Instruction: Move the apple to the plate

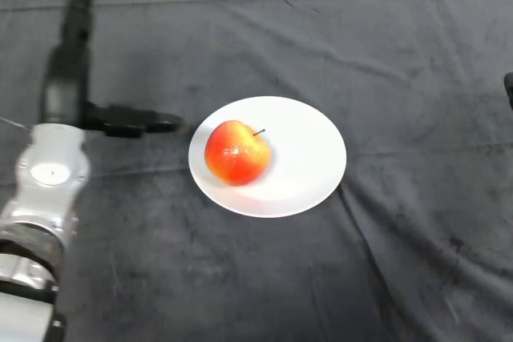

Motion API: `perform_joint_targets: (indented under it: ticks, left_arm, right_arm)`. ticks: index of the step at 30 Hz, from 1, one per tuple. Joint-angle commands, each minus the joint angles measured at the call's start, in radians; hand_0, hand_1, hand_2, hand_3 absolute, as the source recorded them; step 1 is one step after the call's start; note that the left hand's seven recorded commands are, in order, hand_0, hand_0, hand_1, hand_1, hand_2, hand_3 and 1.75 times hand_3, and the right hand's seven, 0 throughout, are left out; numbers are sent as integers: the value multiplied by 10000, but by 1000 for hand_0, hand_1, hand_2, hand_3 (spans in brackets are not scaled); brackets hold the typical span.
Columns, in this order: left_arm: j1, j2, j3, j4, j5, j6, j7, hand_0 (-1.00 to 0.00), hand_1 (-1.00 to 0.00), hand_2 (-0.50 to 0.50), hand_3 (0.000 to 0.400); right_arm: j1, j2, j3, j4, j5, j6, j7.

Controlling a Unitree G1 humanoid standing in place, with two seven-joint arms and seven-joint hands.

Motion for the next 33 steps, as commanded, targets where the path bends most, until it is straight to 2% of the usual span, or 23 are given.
perform_joint_targets:
  ticks: [1, 11, 20, 33]
  left_arm:
    - [73, 727, 285, 483, -152, -212, 265, 0, 0, 0, 0]
    - [324, 1674, 1434, 768, -555, -39, 986, 0, 0, 0, 0]
    - [812, 2512, 2333, 849, -915, -78, 1178, 0, 0, 0, 0]
    - [1562, 3014, 3307, 1018, -1237, -138, 1711, 0, 0, 0, 0]
  right_arm:
    - [-188, -244, -108, -35, 113, -26, -3]
    - [-194, -250, -112, -20, 113, -27, 2]
    - [-200, -256, -115, -4, 114, -29, 7]
    - [-208, -263, -121, 15, 114, -32, 15]
